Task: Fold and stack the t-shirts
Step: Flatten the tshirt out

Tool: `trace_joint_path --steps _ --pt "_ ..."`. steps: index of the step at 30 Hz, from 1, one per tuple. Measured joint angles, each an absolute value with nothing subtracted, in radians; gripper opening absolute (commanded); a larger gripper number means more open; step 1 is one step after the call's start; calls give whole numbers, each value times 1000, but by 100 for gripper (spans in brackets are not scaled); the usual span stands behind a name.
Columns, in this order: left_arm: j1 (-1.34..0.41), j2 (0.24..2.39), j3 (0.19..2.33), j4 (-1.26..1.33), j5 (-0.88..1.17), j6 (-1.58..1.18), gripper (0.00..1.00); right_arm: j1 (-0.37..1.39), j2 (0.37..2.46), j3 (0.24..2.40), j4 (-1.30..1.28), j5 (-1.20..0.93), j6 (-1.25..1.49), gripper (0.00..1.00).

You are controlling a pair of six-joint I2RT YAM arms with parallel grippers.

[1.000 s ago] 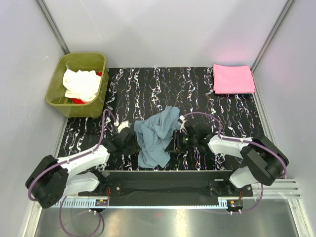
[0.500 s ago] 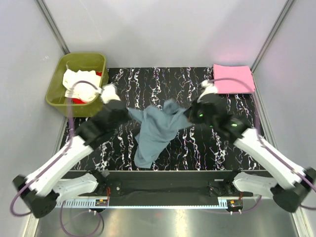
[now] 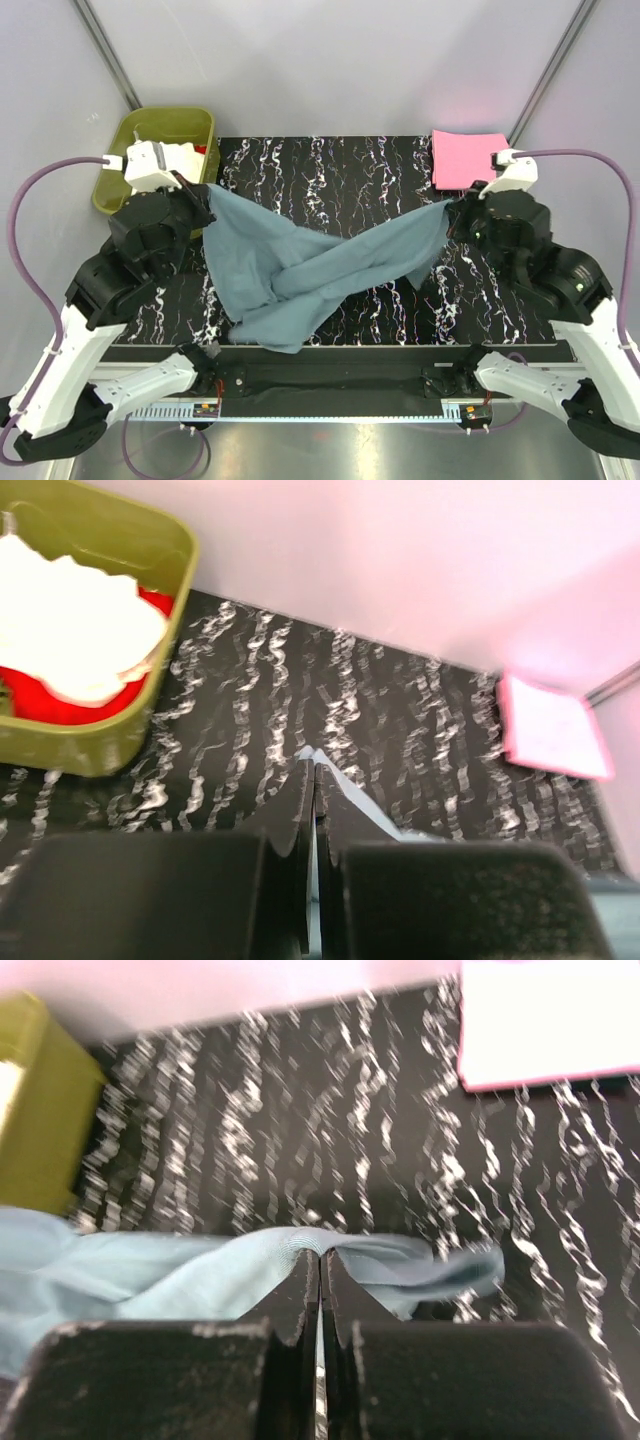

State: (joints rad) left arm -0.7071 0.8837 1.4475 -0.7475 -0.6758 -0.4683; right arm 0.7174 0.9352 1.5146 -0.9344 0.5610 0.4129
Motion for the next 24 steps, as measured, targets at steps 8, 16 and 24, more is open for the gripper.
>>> trace_joint_path --steps 8,16,24 --pt "-707 894 1418 -777 -675 -409 0 717 961 1350 -1010 573 424 0" --pt "-691 973 1332 -704 -669 -371 0 717 968 1340 -1015 620 426 0" --pt "-466 1441 1446 -626 -432 -385 0 715 1002 1192 -918 646 443 0"
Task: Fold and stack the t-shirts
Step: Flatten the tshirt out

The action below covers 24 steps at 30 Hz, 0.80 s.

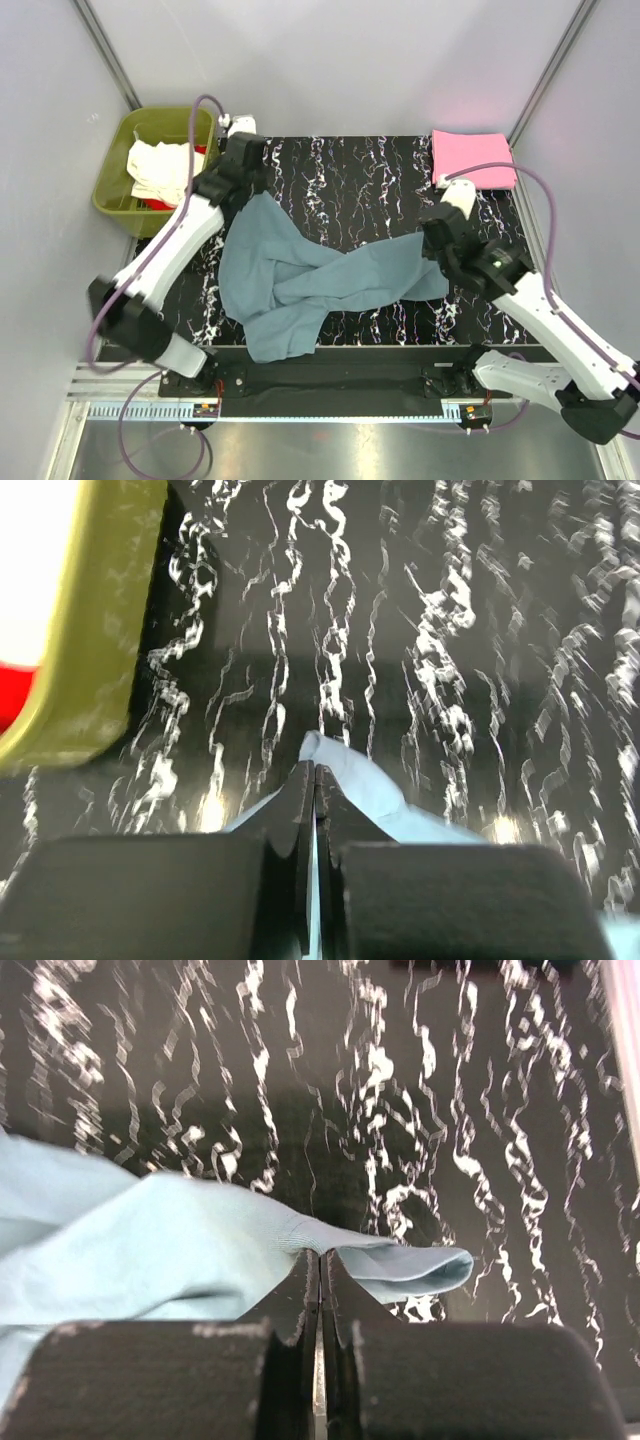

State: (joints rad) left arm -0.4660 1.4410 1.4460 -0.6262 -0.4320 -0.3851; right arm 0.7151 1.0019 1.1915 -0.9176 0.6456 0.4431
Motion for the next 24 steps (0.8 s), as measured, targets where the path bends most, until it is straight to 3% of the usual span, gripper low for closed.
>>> trace_joint_path --steps 6,7,10,11,12,14,18,21,24 --pt "-353 1913 1898 -694 -353 -380 2 645 1108 1046 -782 565 465 0" --pt "-338 1993 1990 -709 -341 -374 10 616 1143 1026 -751 533 469 0" --pt "-309 2161 2158 -745 -310 -365 19 498 1280 994 -662 406 478 0" --pt "-300 2196 2177 -756 -306 -364 26 457 1333 1000 -639 371 479 0" --pt "-290 2213 2173 -767 -301 -361 58 427 1379 1011 -623 346 479 0" --pt "-276 2218 2135 -778 -297 -359 75 369 1497 1071 -615 306 479 0" --pt "-264 2172 2057 -808 -304 -352 78 289 1696 1250 -609 258 496 7" --pt "-313 1989 1832 -804 -344 -352 79 243 1806 1376 -616 230 495 12" --pt "-434 1734 1584 -786 -358 -366 79 210 1873 1468 -633 202 483 29"
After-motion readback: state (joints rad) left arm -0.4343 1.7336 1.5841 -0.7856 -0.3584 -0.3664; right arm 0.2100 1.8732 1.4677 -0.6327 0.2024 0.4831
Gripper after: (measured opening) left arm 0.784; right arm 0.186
